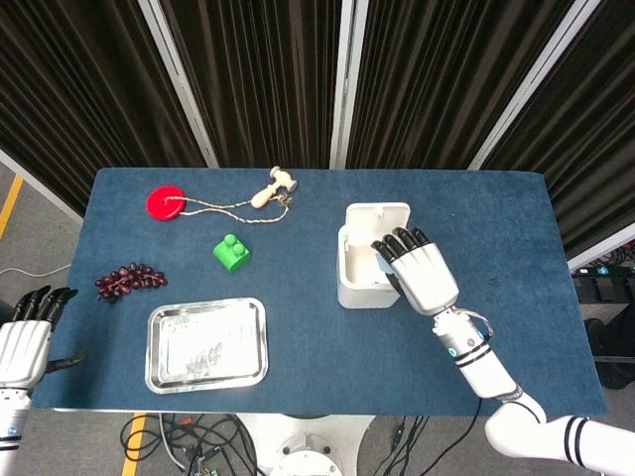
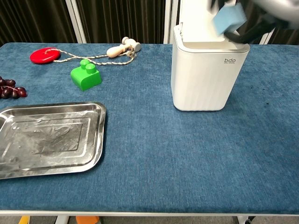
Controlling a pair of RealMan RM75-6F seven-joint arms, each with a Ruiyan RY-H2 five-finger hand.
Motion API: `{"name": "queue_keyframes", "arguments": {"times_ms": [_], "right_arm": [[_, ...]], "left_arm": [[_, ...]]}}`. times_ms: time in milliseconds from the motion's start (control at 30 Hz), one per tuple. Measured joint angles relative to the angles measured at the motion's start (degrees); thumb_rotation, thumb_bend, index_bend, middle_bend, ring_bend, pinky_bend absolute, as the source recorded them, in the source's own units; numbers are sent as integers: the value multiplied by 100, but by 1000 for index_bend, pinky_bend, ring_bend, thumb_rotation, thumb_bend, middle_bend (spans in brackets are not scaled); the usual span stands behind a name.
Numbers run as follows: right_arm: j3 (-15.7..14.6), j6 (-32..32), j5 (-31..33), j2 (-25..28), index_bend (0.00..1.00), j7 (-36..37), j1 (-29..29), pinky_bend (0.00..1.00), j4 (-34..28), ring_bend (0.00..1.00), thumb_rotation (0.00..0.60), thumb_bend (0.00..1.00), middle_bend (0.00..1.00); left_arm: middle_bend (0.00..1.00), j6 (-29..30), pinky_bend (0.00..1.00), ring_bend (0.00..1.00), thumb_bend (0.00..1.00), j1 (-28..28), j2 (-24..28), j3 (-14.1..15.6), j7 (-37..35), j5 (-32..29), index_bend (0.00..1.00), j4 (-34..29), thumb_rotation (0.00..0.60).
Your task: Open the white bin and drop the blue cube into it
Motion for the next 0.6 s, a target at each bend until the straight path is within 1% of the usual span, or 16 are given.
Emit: {"name": "queue_keyframes", "arguments": {"times_ms": [33, 100, 200, 300, 400, 433, 600], "right_arm": [[20, -62, 152, -20, 0, -113, 44, 0, -35, 0, 600, 13, 0], [29, -52, 211, -37, 0, -129, 65, 0, -78, 0, 600, 7, 0], [-17, 190, -36, -18, 0, 68, 1, 0, -155, 0, 600, 7, 0], [-190, 641, -371, 117, 0, 317, -245, 0, -250, 0, 600, 15, 1], [-509, 1177, -673, 356, 0, 621, -695, 0, -307, 0, 600, 63, 6], [-662, 1400, -775, 462, 0, 790, -910, 0, -307, 0, 600, 78, 9], [-1258, 2197, -995, 879, 0, 1643, -1781, 0, -136, 0, 600, 107, 10]], "left_arm": [[138, -3, 115, 73, 41, 0, 2, 0, -14, -1, 151, 8, 600], [138, -4, 115, 73, 41, 1, 4, -2, -32, -3, 151, 20, 600], [138, -14, 115, 73, 41, 1, 1, 4, -45, 2, 151, 29, 600], [138, -8, 115, 73, 41, -1, 2, 10, -29, 22, 151, 8, 600], [138, 5, 115, 73, 42, -4, 33, 7, 14, 38, 150, -58, 600], [138, 12, 115, 73, 42, -10, 56, 1, 37, 47, 151, -85, 600], [138, -18, 115, 73, 41, -27, 119, -6, 66, 39, 151, -148, 600]]}}
